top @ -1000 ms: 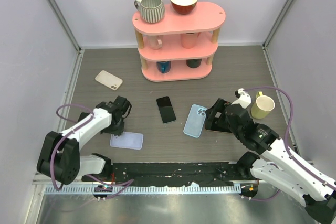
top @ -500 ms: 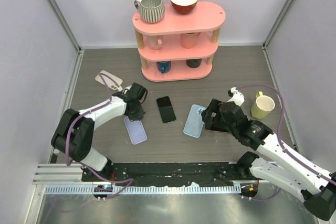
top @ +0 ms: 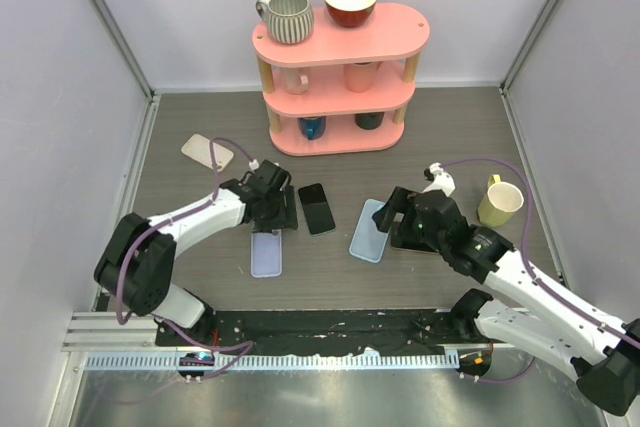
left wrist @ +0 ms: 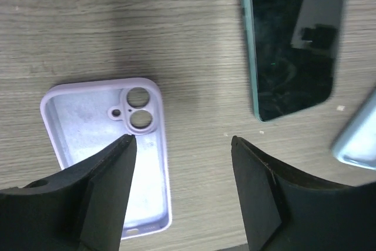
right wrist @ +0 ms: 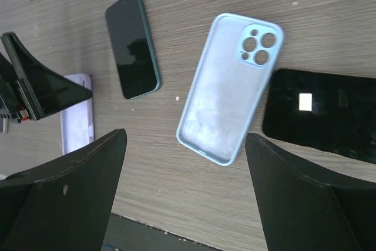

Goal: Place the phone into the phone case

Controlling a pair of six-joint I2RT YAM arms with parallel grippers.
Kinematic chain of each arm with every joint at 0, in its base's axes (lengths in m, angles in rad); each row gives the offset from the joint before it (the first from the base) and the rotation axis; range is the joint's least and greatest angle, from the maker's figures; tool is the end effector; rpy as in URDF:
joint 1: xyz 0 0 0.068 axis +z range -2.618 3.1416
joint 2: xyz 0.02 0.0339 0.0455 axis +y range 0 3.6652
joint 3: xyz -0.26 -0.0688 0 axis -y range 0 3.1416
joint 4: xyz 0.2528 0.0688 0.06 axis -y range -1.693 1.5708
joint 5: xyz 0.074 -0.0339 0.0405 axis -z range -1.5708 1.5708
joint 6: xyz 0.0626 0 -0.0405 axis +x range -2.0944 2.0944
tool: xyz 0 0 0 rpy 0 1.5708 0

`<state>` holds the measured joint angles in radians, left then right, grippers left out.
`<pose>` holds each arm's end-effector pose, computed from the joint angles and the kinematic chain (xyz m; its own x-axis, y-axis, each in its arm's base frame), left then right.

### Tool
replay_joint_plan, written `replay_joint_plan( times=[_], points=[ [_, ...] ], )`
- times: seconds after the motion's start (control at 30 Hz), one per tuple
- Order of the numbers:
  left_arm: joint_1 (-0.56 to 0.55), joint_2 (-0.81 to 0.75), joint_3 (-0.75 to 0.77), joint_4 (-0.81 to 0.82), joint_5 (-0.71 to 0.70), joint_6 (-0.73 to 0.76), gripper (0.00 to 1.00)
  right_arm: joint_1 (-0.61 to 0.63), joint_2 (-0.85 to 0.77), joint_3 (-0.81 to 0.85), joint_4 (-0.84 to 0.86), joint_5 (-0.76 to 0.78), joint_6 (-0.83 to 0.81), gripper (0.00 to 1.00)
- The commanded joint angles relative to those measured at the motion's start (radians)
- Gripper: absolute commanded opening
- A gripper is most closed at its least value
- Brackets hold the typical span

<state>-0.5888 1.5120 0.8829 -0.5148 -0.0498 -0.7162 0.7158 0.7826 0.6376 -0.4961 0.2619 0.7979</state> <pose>0.2520 -0.1645 0.1485 -0.9239 -0.1715 -0.3421 -0.0915 0.9670 -0.2377 0.1632 0.1205 0.2393 -0.6568 0.3452 -0.6704 -0.0102 0.8849 0.4656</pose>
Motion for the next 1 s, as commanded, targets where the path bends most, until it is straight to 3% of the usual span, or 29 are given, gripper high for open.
replay_joint_plan(
  times=[0.0, 0.2, 0.33, 0.5, 0.97],
  points=[
    [0.036, -0.113, 0.050, 0.084, 0.124, 0.023, 0.67, 0.002, 0.043, 0.011, 0.195, -0.134, -0.065, 0.88],
    [0.268, -0.041, 0.083, 0.217, 0.368, -0.058, 0.64, 0.001, 0.312, 0.129, 0.303, -0.168, -0.155, 0.84],
    [0.302, 0.094, 0.190, 0.225, 0.514, -0.026, 0.56, -0.006, 0.506, 0.220, 0.335, -0.240, -0.212, 0.79],
    [0.305, 0.232, 0.223, 0.233, 0.559, -0.028, 0.46, -0.024, 0.665, 0.252, 0.445, -0.337, -0.230, 0.75],
    [0.310, 0.306, 0.208, 0.256, 0.551, -0.043, 0.34, -0.062, 0.891, 0.297, 0.579, -0.449, -0.250, 0.73]
  ],
)
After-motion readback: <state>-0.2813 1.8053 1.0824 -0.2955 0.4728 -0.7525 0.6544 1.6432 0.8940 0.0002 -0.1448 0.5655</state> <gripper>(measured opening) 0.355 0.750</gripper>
